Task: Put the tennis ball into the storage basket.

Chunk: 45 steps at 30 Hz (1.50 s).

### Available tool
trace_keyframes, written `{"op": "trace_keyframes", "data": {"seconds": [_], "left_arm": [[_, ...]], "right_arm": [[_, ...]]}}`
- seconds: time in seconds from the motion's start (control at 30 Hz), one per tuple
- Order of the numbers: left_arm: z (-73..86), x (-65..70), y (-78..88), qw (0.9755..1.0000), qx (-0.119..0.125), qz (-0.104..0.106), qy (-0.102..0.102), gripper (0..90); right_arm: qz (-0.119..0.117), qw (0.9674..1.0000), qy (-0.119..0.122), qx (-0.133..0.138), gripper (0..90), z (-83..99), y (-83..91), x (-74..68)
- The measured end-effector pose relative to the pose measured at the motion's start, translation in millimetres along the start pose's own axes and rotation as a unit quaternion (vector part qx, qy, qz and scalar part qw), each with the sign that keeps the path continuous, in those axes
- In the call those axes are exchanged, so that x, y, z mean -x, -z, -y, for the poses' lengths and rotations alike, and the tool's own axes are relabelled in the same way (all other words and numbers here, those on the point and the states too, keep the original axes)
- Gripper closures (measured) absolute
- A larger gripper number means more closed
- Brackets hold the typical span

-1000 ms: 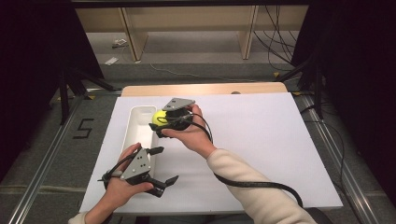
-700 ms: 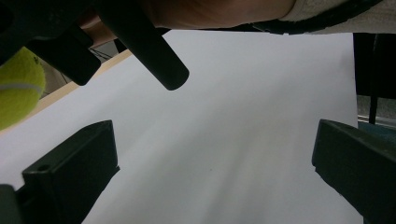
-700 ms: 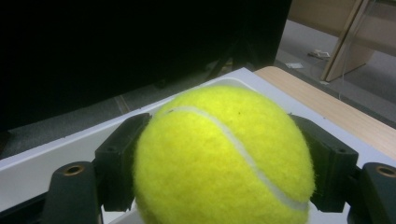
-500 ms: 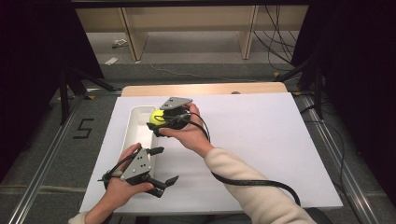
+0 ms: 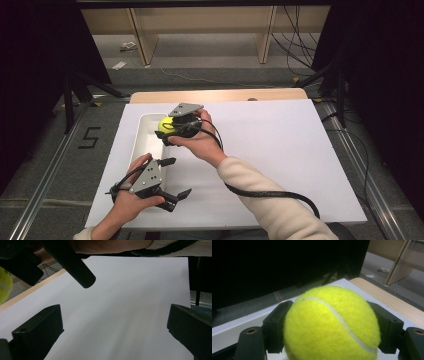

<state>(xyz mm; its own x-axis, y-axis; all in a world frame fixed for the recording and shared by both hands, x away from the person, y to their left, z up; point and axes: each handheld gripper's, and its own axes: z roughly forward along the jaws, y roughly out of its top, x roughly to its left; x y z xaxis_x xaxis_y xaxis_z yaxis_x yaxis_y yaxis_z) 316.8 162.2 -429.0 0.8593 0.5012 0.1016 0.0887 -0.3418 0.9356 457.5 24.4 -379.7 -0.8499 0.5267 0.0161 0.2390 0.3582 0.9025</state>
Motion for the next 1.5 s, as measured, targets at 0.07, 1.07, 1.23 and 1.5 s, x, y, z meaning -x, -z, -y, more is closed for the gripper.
{"op": "trace_keyframes", "data": {"seconds": [0.07, 1.07, 1.23, 1.5], "left_arm": [[0.1, 0.0, 0.1, 1.0, -0.001, 0.0, 0.0, 0.0], [-0.2, 0.3, 0.1, 1.0, -0.001, 0.001, -0.001, 0.0], [-0.3, 0.6, 0.1, 1.0, -0.001, 0.001, -0.002, 0.0], [-0.2, 0.7, -0.1, 1.0, -0.002, 0.001, -0.003, 0.0]], "right_arm": [[0.0, 1.0, 0.001, 0.001, 26.7, -0.9, -0.1, 0.0], [-0.015, 0.9999, 0.006, -0.004, 26.7, -4.3, -12.8, -8.5], [-0.015, 0.9999, 0.005, -0.004, 26.7, -5.2, -13.9, -8.5], [-0.018, 0.9998, 0.005, -0.007, 26.7, -6.1, -17.6, -8.1]]}}
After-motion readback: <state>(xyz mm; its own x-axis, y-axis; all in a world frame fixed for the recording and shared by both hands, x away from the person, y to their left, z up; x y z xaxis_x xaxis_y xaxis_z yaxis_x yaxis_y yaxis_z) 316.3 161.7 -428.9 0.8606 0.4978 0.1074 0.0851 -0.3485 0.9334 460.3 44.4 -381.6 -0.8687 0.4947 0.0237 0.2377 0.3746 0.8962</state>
